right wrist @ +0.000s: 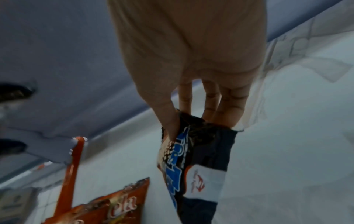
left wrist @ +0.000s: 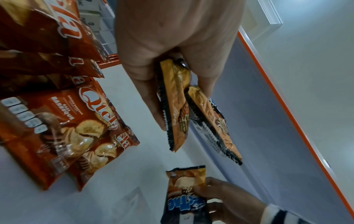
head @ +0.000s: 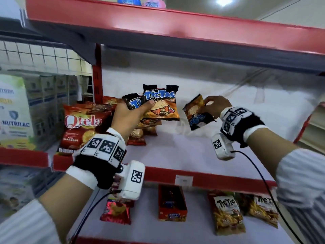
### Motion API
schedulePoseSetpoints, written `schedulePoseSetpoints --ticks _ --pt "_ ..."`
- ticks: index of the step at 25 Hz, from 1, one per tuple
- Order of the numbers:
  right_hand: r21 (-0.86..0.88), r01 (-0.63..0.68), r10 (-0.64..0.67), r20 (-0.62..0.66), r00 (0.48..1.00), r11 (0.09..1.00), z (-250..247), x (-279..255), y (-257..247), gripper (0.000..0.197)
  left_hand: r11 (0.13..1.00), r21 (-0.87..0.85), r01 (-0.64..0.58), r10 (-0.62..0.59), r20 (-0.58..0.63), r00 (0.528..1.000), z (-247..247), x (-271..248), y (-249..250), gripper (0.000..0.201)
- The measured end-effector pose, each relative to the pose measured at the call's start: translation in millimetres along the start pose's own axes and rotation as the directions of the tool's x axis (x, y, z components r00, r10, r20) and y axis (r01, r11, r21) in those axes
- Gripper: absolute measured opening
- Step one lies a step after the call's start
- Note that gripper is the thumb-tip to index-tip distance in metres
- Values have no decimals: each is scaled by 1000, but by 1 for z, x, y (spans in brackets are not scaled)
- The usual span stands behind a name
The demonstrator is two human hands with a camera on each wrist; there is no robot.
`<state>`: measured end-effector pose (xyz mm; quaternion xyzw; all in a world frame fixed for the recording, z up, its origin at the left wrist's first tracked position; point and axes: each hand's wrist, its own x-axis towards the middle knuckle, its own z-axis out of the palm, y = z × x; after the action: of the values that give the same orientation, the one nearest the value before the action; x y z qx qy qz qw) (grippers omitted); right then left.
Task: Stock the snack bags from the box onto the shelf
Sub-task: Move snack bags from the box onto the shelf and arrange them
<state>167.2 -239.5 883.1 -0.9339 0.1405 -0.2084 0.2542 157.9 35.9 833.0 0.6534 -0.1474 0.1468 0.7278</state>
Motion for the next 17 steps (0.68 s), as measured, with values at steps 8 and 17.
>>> schedulePoseSetpoints --ticks 8,17 --pt "156 -158 103 309 946 975 70 83 37 42 997 77 -25 24 13 1000 36 39 -3 39" --pt "212 -231 139 379 915 950 76 85 46 18 991 133 33 -41 61 997 60 48 -25 41"
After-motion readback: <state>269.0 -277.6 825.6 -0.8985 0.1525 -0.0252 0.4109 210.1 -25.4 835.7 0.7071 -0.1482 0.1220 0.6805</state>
